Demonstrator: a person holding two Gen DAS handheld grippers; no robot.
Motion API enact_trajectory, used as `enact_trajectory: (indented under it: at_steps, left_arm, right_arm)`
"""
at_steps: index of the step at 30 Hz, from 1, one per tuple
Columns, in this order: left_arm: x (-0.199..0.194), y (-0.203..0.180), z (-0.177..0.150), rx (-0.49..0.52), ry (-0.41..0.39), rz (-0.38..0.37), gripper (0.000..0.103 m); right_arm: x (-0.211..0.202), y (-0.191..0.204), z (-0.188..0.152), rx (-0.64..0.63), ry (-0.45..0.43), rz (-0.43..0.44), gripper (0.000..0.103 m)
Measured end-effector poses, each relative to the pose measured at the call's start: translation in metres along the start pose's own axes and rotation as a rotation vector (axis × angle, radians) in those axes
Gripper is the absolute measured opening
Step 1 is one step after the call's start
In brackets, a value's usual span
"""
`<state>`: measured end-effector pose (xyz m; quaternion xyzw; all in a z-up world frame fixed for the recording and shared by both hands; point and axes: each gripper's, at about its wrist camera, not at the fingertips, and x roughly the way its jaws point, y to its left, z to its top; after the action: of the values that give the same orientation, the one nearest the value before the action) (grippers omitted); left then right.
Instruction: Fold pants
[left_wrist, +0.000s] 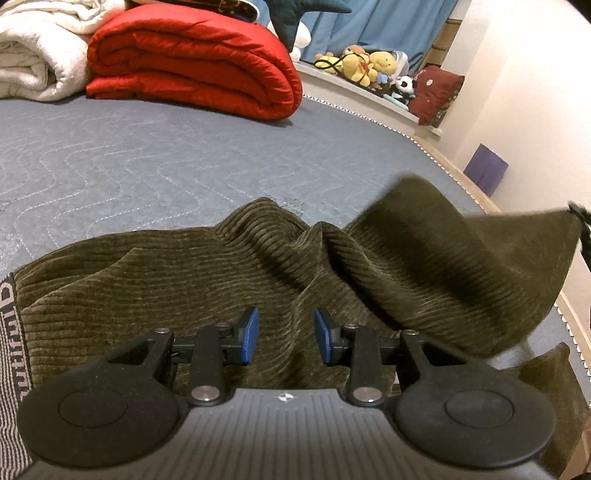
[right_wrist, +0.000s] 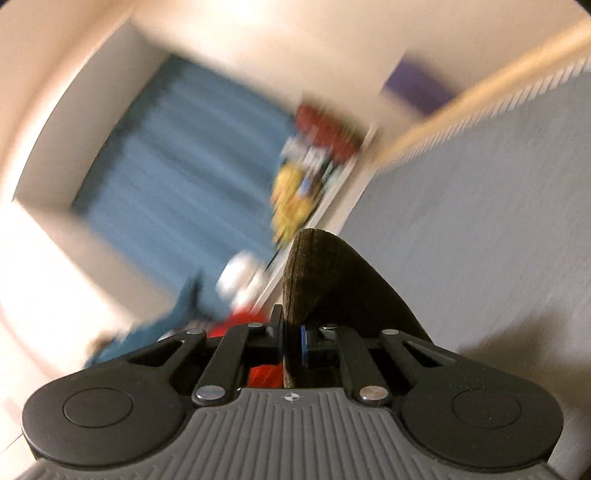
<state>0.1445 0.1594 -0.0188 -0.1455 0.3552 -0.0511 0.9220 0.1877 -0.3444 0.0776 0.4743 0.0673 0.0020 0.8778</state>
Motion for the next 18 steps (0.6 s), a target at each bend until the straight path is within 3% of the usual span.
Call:
enact_trajectory:
  at_steps: [3,7,11,13,16,18]
  left_arm:
    - [0.0,-0.002,0.0,0.013,0.007,-0.023,0.037]
    - [0.003,-0.012,-0.004,0.062,0.033,-0.07,0.037]
    - [0.009,-0.027,-0.011,0.099,0.05,-0.13,0.037]
    - [0.013,-0.038,-0.019,0.133,0.057,-0.172,0.039]
    - [0.02,-0.06,-0.029,0.21,0.051,-0.215,0.041]
    - [0.026,-0.075,-0.034,0.264,0.041,-0.225,0.041]
  right_arm:
    - [-0.005,-0.02,0.035,-0.03,-0.144,-0.145,0.008]
    - [0.001,-0.065,0.062,-0.072,-0.22,-0.337,0.008]
    - [0.024,-0.104,0.057,-0.184,-0.111,-0.445,0.012]
    - [0.028,-0.13,0.061,-0.155,-0.012,-0.465,0.016]
    - [0.034,-0.154,0.072,-0.084,0.048,-0.473,0.033]
    - [0.044,-0.154,0.076,-0.095,0.081,-0.471,0.033]
